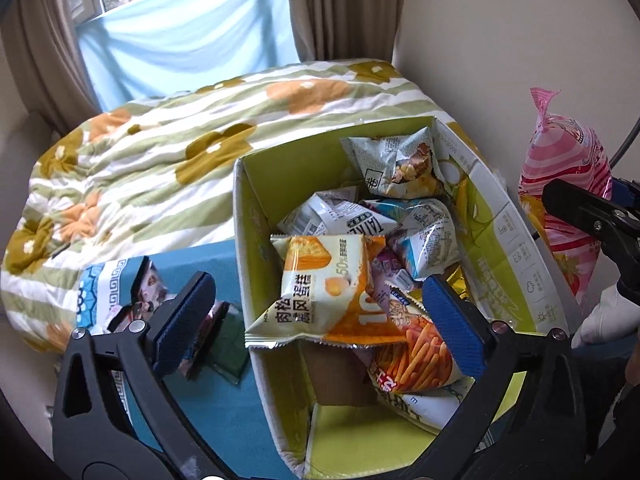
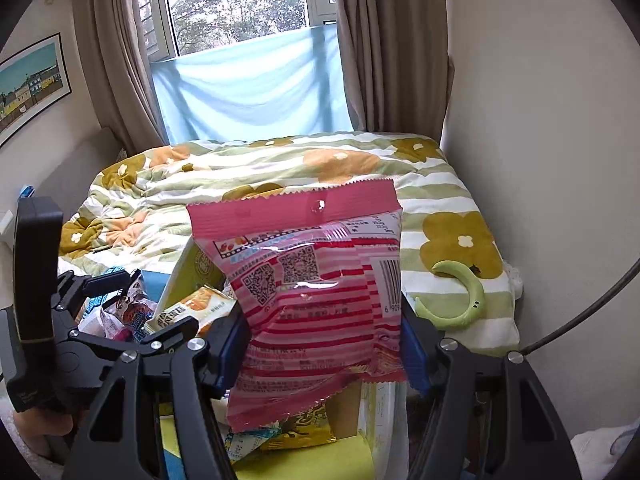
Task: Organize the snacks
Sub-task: 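Carry both bags over the box and open the left tool, then open the right tool to drop the pink striped bag into the box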
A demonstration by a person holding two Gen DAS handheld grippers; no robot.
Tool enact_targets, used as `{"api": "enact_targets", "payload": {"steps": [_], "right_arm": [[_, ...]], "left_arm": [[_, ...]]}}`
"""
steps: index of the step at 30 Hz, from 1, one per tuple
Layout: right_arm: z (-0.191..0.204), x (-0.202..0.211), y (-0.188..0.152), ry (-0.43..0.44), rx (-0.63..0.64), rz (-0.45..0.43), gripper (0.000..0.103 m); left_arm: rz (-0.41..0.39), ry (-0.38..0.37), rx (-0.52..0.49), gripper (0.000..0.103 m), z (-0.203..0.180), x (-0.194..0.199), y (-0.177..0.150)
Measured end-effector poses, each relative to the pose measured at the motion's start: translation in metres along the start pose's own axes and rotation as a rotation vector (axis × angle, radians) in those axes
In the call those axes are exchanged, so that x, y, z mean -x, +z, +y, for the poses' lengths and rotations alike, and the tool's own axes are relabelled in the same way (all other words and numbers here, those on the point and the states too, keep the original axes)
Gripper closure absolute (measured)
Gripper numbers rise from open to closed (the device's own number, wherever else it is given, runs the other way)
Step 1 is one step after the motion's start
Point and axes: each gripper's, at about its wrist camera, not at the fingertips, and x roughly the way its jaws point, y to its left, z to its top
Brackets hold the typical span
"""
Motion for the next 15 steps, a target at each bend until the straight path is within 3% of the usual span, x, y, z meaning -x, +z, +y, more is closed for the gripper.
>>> {"api": "enact_targets", "payload": {"steps": [5, 15], "right_arm": [[-0.010, -0.012, 0.000, 0.066, -0.005, 0.038, 0.042], [-0.012, -0.037, 0.010, 0.139, 0.003, 0.090, 0.040]], "left_arm": [[0.008, 0.001, 0.086, 0.001, 0.012, 0.017, -0.016], [0.042, 0.061, 0.140, 0.001, 0.021, 0.032, -0.028]]}}
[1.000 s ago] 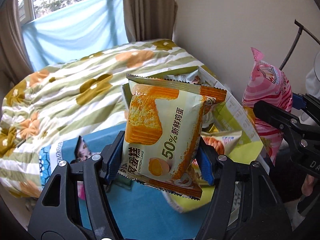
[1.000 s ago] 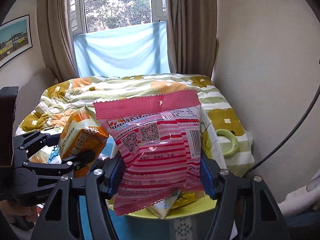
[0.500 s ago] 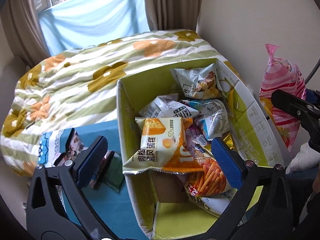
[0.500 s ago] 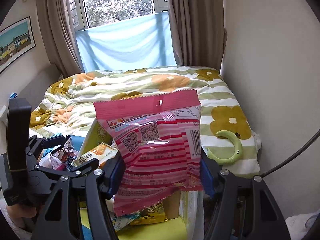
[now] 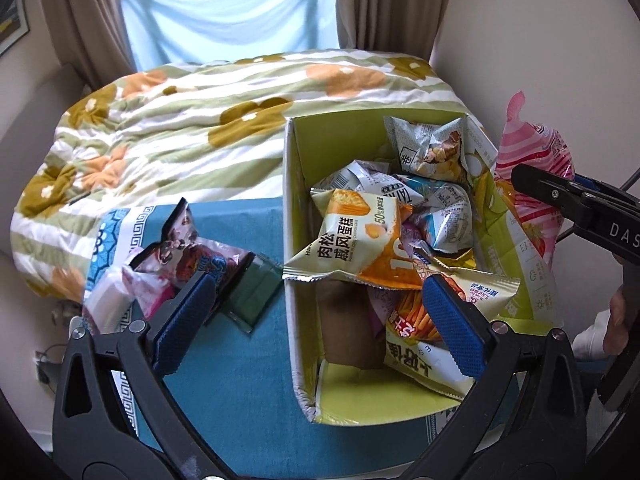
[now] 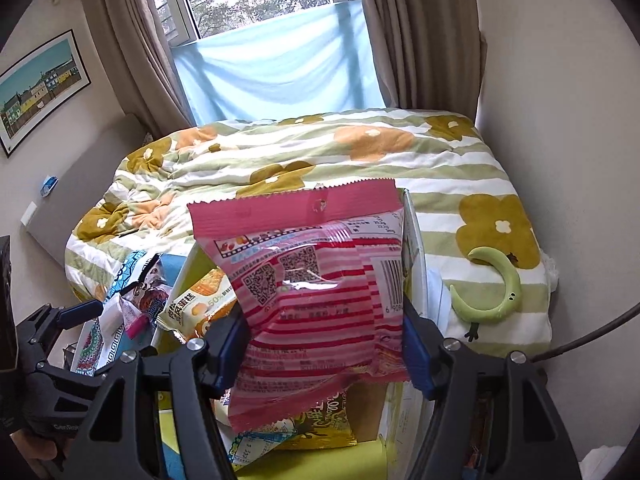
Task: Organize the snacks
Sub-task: 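Open the right tool to drop the pink striped bag into the box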
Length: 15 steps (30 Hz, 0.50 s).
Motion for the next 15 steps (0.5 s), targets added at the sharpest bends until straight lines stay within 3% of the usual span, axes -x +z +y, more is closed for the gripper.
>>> {"api": "enact_targets", "payload": {"steps": [8, 9, 10, 12, 15], "right_arm": [[-0.008, -0.021, -0.004, 0.031, -0.005, 0.068, 0.038], [-0.011, -0.021, -0.006, 0.033, -0.014, 0.059, 0.032], [-0.012, -0.020, -0.008, 0.024, -0.023, 0.042, 0.019], [-0.014, -0.010, -0.013, 0.007, -0.027, -0.015, 0.004], [-0.013, 0.002, -0.022, -0.010, -0.008, -0.062, 0.003]], "left_arm": [[-0.001, 0.023, 0.029, 0.001, 0.003, 0.011, -0.009], [-0.002, 0.028, 0.030, 0.001, 0.005, 0.013, -0.011], [-0.002, 0.030, 0.032, 0.001, 0.006, 0.014, -0.013], [0.000, 0.022, 0.041, 0.001, 0.008, 0.015, -0.018], [0.001, 0.014, 0.048, 0.001, 0.011, 0.017, -0.026]]}}
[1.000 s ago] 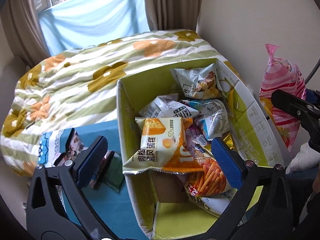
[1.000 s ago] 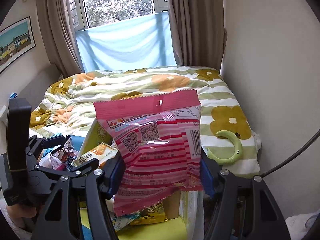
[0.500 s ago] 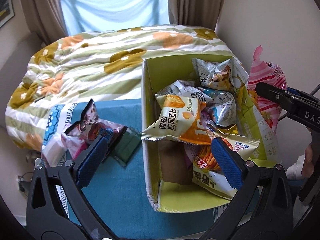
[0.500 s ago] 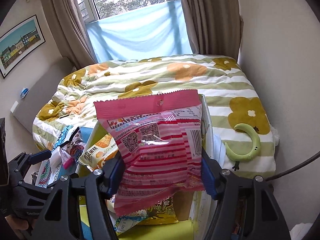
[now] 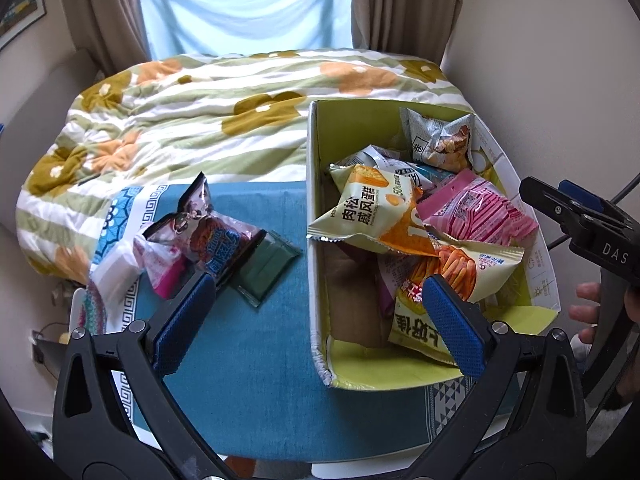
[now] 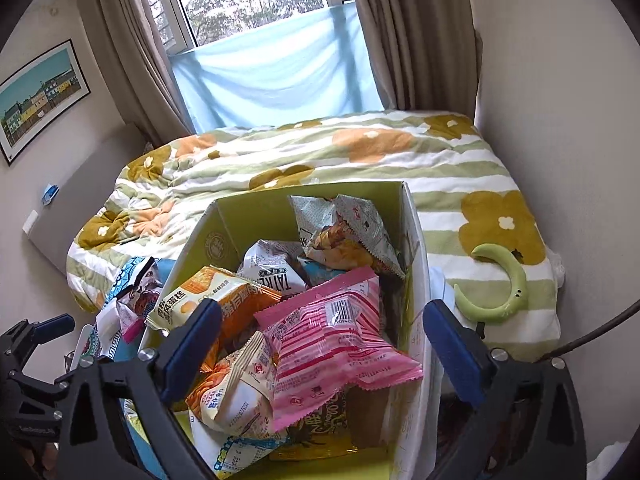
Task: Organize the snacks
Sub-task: 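Open the right tool to drop the pink striped bag into the box, then move both tools back toward the remaining bags on the cloth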
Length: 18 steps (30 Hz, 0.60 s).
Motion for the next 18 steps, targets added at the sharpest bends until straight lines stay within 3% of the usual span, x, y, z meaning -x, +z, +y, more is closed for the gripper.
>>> {"api": "enact_targets", "payload": {"steps": [12, 18], "right_arm": [[0.016, 0.040, -0.007, -0.021, 0.057, -0.014, 0.003], [0.041, 0.059, -0.004, 0.001, 0.084, -0.038, 0.003]], "left_arm": [[-0.061, 0.012, 0.010, 0.001, 0.017, 0.036, -0.009], [-0.099, 0.045, 0.048, 0.001, 0.051, 0.067, -0.022]]}}
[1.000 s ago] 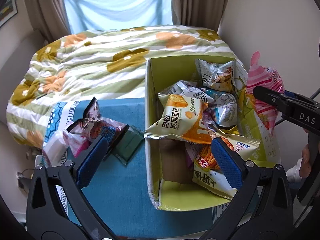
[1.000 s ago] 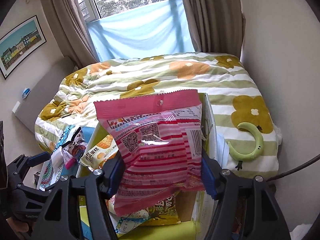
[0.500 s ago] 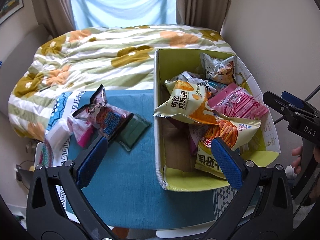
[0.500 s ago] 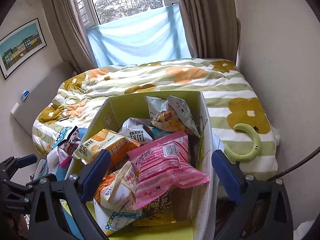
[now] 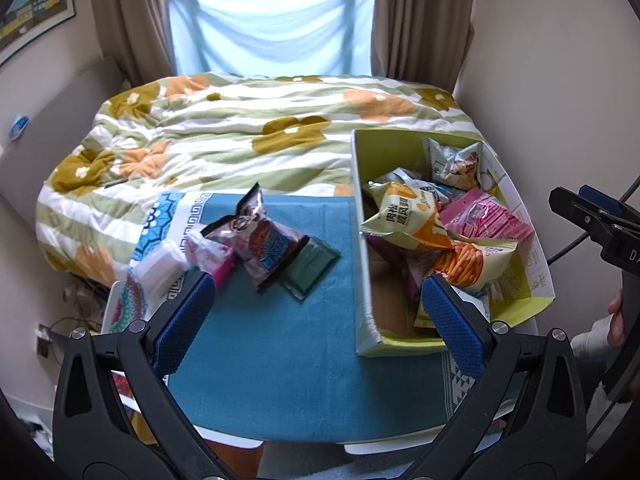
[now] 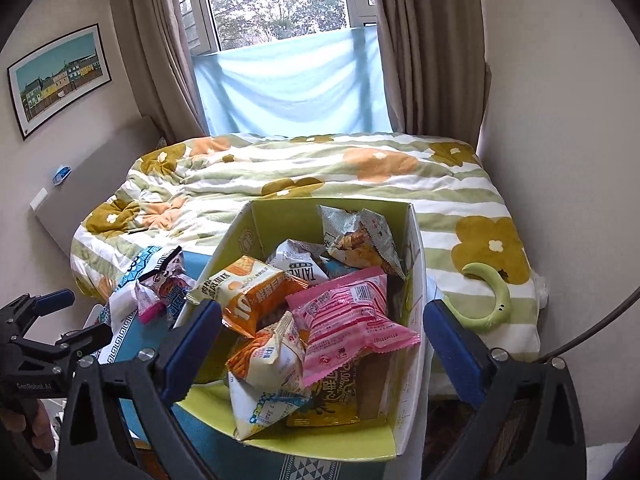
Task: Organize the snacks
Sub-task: 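Move both tools back toward the remaining bags on the cloth, then grasp the white pastry bag with the left tool while the right tool grasps the brown chocolate bag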
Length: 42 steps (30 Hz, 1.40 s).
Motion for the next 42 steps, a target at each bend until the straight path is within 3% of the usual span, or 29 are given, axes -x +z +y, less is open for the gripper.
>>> {"api": "enact_targets", "payload": {"steps": [5, 14, 27, 35, 42], "right_arm": [[0.034, 0.005, 0.001, 0.051, 0.009, -0.009, 0.003], [0.113, -0.004, 0.004, 0.050, 0.026, -0.028, 0.003], [0.221, -0.085, 0.008, 0.068, -0.002, 0.048, 0.003], [0.249, -0.156, -0.011, 0.030, -0.002, 0.135, 0.003], [0.255, -0.205, -0.032, -0.013, 0.075, 0.207, 0.003]], "left_arm": [[-0.012, 0.022, 0.032, 0.001, 0.044, 0.011, -0.008], [-0.005, 0.007, 0.015, 0.001, 0.132, -0.002, -0.002], [0.113, -0.072, -0.094, 0.001, 0.249, -0.077, 0.014], [0.221, -0.159, -0.204, 0.001, 0.272, -0.155, 0.006], [0.266, -0.166, -0.294, 0.001, 0.271, -0.209, -0.013]]}}
